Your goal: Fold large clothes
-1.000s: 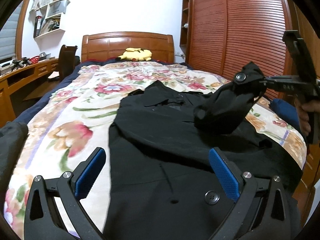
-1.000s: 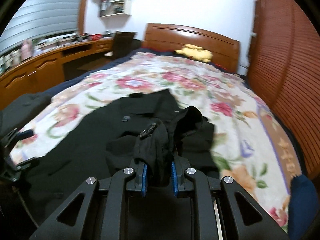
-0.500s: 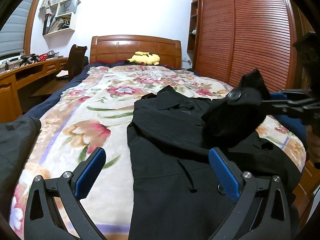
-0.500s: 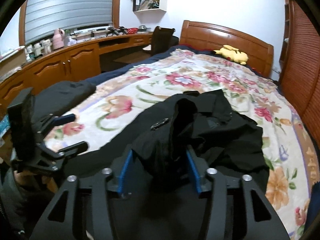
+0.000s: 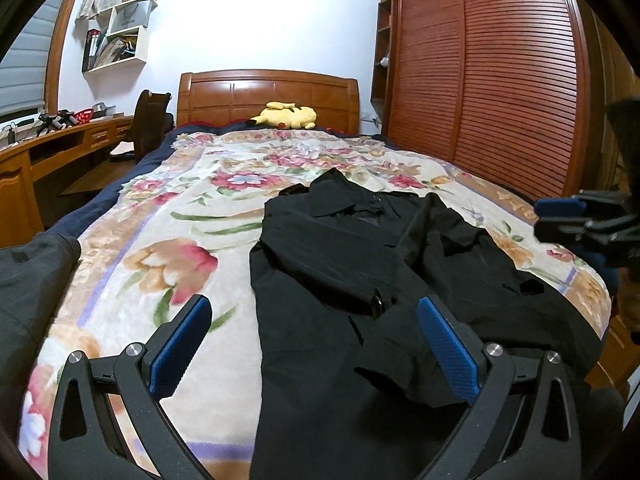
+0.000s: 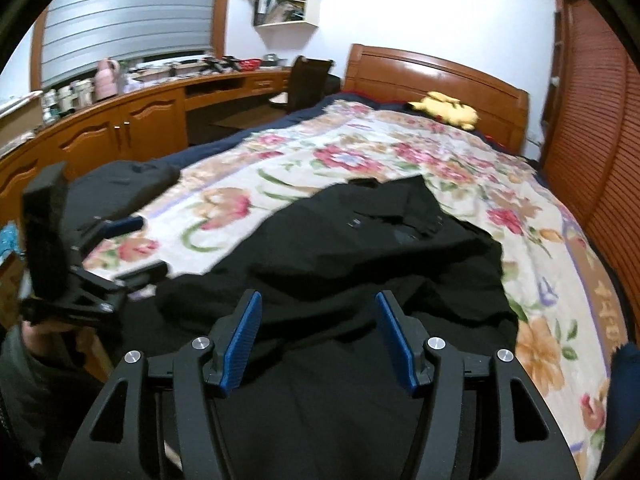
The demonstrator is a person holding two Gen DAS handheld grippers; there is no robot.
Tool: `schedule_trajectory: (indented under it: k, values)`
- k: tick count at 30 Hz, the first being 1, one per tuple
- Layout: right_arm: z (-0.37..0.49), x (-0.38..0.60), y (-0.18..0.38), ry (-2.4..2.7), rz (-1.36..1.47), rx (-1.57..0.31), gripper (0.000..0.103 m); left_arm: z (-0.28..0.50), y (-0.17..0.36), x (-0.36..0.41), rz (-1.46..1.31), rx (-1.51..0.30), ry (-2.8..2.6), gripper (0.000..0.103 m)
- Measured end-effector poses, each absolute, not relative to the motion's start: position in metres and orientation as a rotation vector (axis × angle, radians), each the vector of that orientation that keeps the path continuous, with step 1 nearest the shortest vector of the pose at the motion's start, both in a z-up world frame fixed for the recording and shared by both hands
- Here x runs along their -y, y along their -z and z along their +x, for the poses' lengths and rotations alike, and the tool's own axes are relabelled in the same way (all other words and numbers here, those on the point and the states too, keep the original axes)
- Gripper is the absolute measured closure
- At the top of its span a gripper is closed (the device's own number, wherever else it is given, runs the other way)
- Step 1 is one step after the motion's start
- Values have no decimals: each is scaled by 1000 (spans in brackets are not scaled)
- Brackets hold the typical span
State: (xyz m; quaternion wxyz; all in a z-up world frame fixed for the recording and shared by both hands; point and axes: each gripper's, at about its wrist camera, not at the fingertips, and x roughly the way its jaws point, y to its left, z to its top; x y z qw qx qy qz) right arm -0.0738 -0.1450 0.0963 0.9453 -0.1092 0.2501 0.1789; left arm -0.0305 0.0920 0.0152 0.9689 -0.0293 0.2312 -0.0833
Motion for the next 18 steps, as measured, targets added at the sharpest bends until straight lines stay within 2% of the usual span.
schedule_trajectory:
  k: [11,18]
  values:
    - [-51,165,-23,-235,-139,-577,42,-46,-1,-77,-37,-501,181,0]
    - [-58,162,-7,-223,-146,-587,42,-49,1,-72,-128,-496,198,0]
